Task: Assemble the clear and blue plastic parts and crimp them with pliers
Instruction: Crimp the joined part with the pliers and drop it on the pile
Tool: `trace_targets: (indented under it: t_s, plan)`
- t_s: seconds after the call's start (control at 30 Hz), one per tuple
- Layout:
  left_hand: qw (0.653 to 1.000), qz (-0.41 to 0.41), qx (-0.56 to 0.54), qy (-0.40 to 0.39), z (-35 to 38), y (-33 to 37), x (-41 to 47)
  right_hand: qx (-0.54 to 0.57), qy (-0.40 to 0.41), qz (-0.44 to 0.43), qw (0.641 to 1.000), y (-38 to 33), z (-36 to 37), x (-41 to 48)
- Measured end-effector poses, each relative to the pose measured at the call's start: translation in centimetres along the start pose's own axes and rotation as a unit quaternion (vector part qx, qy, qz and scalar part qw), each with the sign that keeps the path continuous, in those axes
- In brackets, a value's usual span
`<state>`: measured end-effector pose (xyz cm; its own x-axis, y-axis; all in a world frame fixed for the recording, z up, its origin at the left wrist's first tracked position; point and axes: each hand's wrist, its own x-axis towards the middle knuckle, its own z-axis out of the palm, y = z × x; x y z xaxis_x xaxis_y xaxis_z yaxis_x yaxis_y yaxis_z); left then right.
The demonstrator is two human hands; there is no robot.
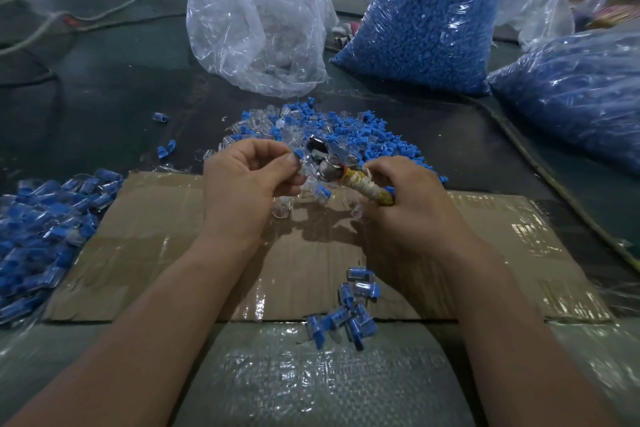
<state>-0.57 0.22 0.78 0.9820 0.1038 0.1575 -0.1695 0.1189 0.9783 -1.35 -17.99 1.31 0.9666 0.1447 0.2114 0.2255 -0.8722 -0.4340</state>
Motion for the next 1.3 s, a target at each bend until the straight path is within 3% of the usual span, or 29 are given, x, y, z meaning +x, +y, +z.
trace_targets:
  t_s: [0.27,0.5,1.0,1.1,1.17,1.23,1.3]
  plan:
    - [0.995,-0.081,-0.056,-0.025,0.0,0.4,0.0,-0.019,0.062,0.09,0.994,2.2,-0.9,0.3]
    - [0.993,-0.093,-0.04,-0.055,-0.1,0.4,-0.1,-0.061,0.005,0.168,0.984,3.5,-1.4,0.5]
    - [0.986,-0.103,-0.002,-0.133,0.0,0.7,-0.5,-0.077,-0.098,0.206,0.971,4.1,-1.2,0.7]
    - [0.985,-0.096,0.018,-0.145,0.0,0.7,-0.6,-0.059,-0.096,0.186,0.976,3.5,-1.6,0.3]
    - [0.983,-0.094,0.032,-0.156,0.1,0.8,-0.7,-0.036,-0.053,0.141,0.988,2.7,-1.9,0.2]
    - [0.982,-0.092,0.043,-0.16,0.2,0.9,-0.8,0.025,-0.001,0.07,0.997,1.7,-2.2,0.0]
    - [0.981,-0.092,0.052,-0.16,0.2,0.9,-0.9,0.118,0.0,0.009,0.993,0.6,-2.3,-0.3]
